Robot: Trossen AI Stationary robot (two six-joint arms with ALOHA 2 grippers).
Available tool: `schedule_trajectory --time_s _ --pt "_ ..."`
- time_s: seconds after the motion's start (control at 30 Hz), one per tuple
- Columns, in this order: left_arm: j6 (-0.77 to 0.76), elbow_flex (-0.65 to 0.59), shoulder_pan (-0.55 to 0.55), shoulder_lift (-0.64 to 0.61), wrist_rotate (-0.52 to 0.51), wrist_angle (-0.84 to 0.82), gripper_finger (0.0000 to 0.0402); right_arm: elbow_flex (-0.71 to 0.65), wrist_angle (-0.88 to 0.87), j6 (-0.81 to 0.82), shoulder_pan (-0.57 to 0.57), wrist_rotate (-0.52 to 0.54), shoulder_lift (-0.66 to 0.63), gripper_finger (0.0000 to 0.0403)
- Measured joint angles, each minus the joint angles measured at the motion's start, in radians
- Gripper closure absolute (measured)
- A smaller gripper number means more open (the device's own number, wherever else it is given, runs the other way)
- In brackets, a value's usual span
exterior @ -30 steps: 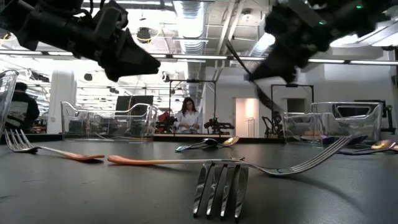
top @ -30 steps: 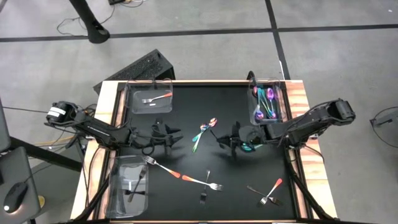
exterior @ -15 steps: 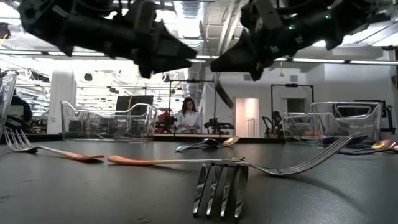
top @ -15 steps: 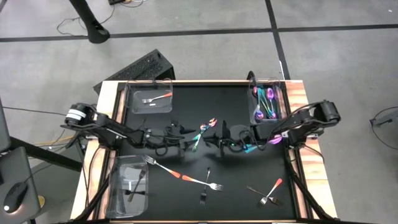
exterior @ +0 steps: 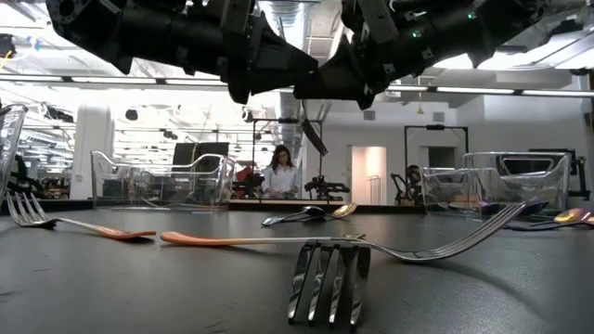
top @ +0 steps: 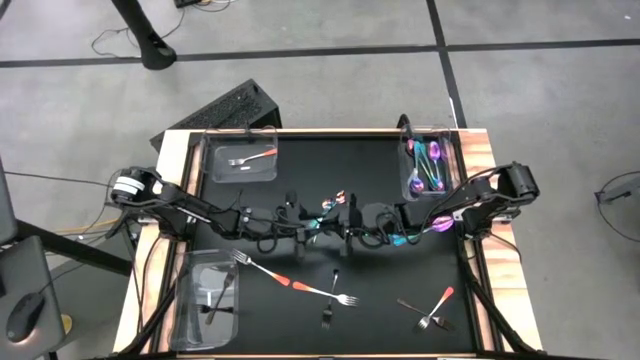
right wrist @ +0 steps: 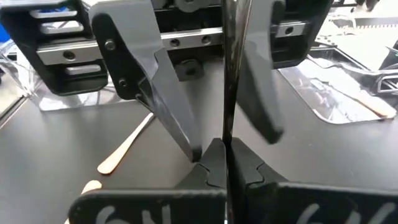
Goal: Sort silverware by color (type)
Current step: Put the black fork into the bottom transparent bin
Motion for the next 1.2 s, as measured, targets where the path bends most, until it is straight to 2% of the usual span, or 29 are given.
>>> schedule_trajectory --time_s 0.2,0.27,0.47,0.63,0.77,0.87,1.0,1.2 --pt "0.006 0.0 0.001 0.0 -0.011 -0.01 0.0371 0.0 -0.004 -0.003 0.001 0.001 0.0 0.0396" --pt "0.003 0.0 0.001 0.0 -0.011 -0.012 0.0392 0.0 -0.012 -0.008 0.004 -0.001 0.0 0.0396" --pt "0.029 0.0 0.0 0.0 -0.005 -0.018 0.0393 0.001 -0.017 -0.018 0.019 0.004 0.0 0.0394" --pt "0.052 0.0 0.0 -0.035 -0.011 -0.089 0.0398 0.002 -0.023 0.038 0.014 0.016 -0.001 0.0349" --pt "0.009 -0.002 -0.013 -0.171 -0.134 -0.38 0.0399 0.0 -0.029 0.043 0.025 0.101 -0.002 0.03" --pt "-0.122 -0.001 -0.053 -0.326 -0.189 -0.663 0.04 0.0 -0.032 0.061 0.027 0.195 -0.002 0.0273" --pt "-0.394 0.039 -0.108 -0.543 -0.128 -1.051 0.04 0.0 -0.039 0.064 0.011 0.217 -0.002 0.0254" --pt "-0.724 0.249 -0.246 -0.763 -0.048 -1.536 0.0398 0.0 -0.057 0.064 -0.017 0.217 -0.002 0.0253"
